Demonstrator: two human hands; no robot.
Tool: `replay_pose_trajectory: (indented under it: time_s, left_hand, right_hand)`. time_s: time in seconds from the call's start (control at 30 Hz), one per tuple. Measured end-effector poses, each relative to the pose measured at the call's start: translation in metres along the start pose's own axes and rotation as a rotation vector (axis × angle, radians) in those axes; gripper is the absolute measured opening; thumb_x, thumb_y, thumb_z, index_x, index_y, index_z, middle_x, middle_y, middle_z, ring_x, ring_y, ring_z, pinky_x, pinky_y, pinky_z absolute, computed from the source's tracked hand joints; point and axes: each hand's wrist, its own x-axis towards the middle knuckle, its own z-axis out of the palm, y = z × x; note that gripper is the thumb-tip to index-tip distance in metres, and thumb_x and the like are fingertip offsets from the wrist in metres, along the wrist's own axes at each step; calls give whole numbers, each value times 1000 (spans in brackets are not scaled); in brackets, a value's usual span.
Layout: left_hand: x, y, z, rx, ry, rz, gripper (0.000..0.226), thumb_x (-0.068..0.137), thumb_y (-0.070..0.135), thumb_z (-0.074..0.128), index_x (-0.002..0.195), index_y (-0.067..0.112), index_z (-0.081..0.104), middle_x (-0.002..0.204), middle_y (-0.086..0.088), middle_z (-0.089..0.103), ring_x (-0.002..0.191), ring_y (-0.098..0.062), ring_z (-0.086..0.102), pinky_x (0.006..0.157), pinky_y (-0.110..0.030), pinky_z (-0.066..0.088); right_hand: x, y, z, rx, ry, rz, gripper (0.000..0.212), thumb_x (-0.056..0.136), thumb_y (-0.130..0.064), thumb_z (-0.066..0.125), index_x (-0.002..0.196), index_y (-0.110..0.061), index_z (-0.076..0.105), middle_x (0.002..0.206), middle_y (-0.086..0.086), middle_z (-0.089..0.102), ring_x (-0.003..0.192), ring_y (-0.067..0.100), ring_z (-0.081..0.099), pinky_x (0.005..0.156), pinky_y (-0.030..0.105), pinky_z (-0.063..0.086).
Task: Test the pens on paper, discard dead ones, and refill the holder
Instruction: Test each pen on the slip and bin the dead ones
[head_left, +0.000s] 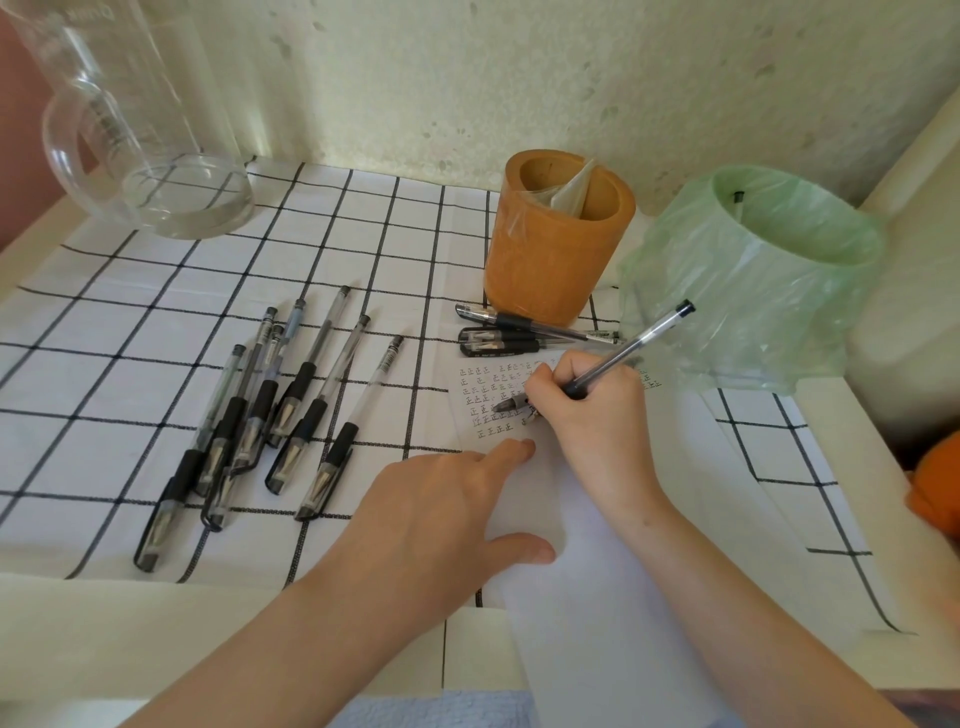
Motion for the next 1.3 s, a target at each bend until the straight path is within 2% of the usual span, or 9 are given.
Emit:
replay_pose_trajectory:
  time_s: [0.2,0.33,0.43,0.7,0.87,1.03,1.13,1.23,1.3]
  left_hand:
    - [0,-1,1,-1,-3,1,71,79,67,45,139,41,18,97,13,55,95,-12,55,73,-23,38]
    - [0,0,0,8,-4,0,70,79,67,44,138,41,17,87,14,46,93,-11,55,69,-23,35]
    - [1,1,-1,12,-8,-9,70,79,68,44,138,42,17,85,14,42,93,-10,55,67,-22,32]
    - [0,2,-4,11,-22,-22,70,79,67,45,139,41,18,85,14,43,93,-11,55,68,-22,35]
    - [0,3,-6,11,-38,-34,70,79,67,45,138,41,18,85,14,44,92,-11,55,68,-22,34]
    - [-2,4,-8,-10,-59,-31,71,79,67,46,139,41,20,82,15,42,89,-11,53,68,-22,33]
    - [-2,3,-10,-70,-29,-34,64,82,64,42,138,40,23,73,14,37,73,-6,42,65,-20,31]
    - [-2,2,-14,-314,79,-45,46,91,43,34,136,33,32,67,11,40,63,-5,43,61,-15,32]
    - [-1,2,-17,-492,120,-63,45,92,26,30,136,31,30,78,13,49,69,1,46,64,-11,35]
  right_hand:
    - [0,0,0,5,4,11,43,81,-1,62,47,-14,39,43,-4,35,46,5,29,47,16,28]
    - [0,-1,0,-17,-9,9,38,81,-3,62,48,-10,45,45,8,44,47,6,34,48,17,31]
    - [0,-1,1,-31,5,10,41,80,-2,62,47,-15,41,42,-6,39,45,6,32,47,15,29]
    - [1,1,1,-43,31,16,47,78,0,61,48,-18,31,38,-8,34,43,7,28,45,14,24]
    - [0,1,1,-50,13,31,43,80,-1,62,48,-15,36,40,-8,36,44,6,30,47,15,27]
    - [11,-10,-17,407,7,332,39,90,-19,61,53,-11,56,40,0,40,36,10,32,39,19,24]
    - [12,-14,-26,448,-69,446,47,95,-36,50,59,-9,64,40,2,43,36,13,33,39,22,22]
    - [4,-21,-33,498,-136,467,35,96,-28,48,70,-10,63,46,2,47,40,12,37,40,21,24]
    - [-4,-27,-38,582,-145,467,24,93,-21,53,72,-11,59,52,4,52,45,15,42,41,21,28]
